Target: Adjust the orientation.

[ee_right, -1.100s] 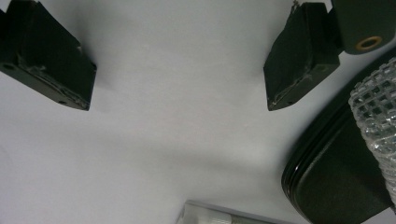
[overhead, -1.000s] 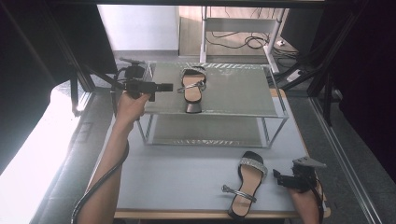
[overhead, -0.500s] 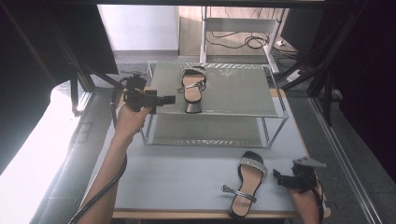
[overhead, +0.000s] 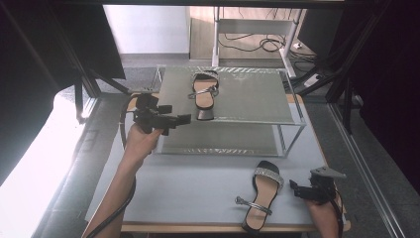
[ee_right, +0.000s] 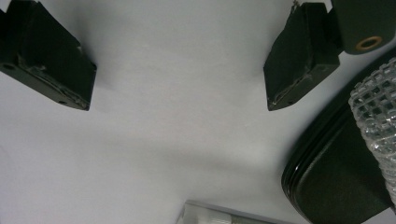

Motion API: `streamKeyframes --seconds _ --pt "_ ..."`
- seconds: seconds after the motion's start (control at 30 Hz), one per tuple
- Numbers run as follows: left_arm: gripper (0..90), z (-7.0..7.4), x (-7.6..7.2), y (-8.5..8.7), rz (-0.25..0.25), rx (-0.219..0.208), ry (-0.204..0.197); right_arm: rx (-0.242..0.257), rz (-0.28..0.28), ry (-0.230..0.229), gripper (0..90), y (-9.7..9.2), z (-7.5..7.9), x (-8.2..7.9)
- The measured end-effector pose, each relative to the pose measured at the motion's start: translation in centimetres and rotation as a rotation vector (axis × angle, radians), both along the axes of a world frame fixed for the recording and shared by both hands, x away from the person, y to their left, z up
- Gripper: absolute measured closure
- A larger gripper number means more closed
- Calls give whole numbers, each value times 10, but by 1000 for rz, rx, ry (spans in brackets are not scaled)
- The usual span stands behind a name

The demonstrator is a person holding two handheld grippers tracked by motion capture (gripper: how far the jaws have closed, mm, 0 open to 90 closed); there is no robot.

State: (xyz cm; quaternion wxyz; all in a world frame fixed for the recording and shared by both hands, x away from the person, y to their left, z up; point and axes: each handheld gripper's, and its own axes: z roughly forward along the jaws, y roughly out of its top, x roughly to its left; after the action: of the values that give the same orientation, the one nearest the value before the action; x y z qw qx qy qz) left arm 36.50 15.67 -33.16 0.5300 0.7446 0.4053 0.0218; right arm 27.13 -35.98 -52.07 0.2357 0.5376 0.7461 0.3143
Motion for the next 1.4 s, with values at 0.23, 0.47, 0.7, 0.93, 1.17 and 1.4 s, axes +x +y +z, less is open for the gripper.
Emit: streamKeyframes --seconds 0.23,0.47,0.7,0.93,1.17,1.4 --pt "0 -19 -12 -8 -37 11 -9 1 -1 -1 88 0 0 0" --pt "0 -35 -26 -14 -54 52 -32 0 0 0 88 0 0 0" --pt "0 -54 -35 -20 -71 87 -36 -1 0 0 88 0 0 0" --pt "0 -81 -37 -18 -55 99 -32 0 0 0 88 0 0 0" --pt "0 -107 -45 -15 -21 149 -43 1 -2 -1 88 0 0 0" --pt "0 -126 -54 -17 -9 198 -57 1 -2 -1 88 0 0 0"
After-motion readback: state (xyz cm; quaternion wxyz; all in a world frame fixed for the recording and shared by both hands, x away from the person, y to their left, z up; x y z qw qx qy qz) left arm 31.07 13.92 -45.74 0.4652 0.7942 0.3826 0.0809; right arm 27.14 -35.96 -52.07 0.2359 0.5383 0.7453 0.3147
